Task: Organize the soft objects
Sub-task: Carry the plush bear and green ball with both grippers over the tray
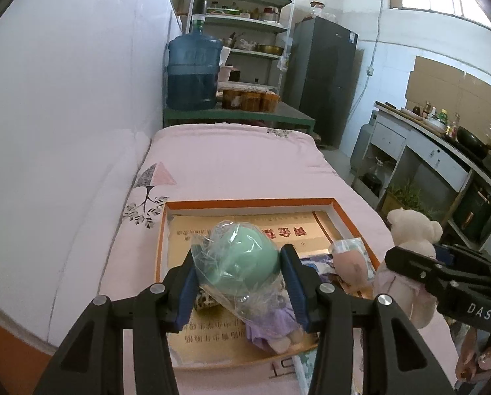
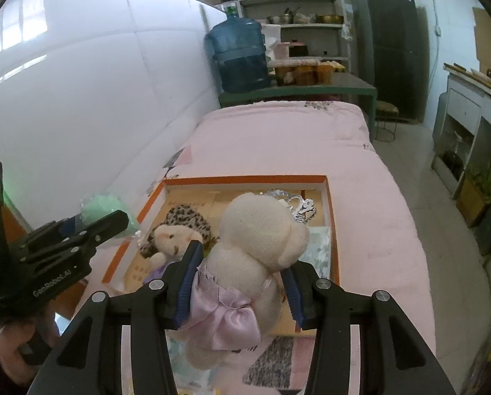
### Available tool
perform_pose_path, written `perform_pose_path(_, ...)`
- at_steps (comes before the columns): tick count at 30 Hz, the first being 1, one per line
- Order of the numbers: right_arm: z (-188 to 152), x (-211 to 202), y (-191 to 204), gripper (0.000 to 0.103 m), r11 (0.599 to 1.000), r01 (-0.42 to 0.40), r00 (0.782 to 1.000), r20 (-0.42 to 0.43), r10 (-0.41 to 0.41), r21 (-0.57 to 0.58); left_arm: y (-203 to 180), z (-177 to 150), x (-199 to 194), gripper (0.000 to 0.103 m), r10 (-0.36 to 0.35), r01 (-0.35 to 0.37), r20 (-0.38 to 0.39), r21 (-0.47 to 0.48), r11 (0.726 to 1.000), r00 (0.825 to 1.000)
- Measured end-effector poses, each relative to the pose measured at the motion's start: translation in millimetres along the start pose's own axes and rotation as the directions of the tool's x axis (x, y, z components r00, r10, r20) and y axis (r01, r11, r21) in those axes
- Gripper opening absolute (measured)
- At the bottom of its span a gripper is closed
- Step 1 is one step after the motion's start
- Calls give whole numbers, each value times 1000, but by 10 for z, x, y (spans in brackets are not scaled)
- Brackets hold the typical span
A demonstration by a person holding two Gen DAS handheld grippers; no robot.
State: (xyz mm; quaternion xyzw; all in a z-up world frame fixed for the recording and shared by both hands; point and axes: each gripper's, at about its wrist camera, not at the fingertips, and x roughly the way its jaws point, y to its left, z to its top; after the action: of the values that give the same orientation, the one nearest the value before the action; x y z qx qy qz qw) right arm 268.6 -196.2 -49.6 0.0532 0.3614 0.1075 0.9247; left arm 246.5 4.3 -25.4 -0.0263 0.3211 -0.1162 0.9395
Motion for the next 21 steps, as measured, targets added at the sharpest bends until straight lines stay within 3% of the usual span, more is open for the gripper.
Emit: perform_pose_path(21,669,869,-614,48,989,-109,992,-55,114,97,-193,503,926,48,-89,84,-91,-56,995,992)
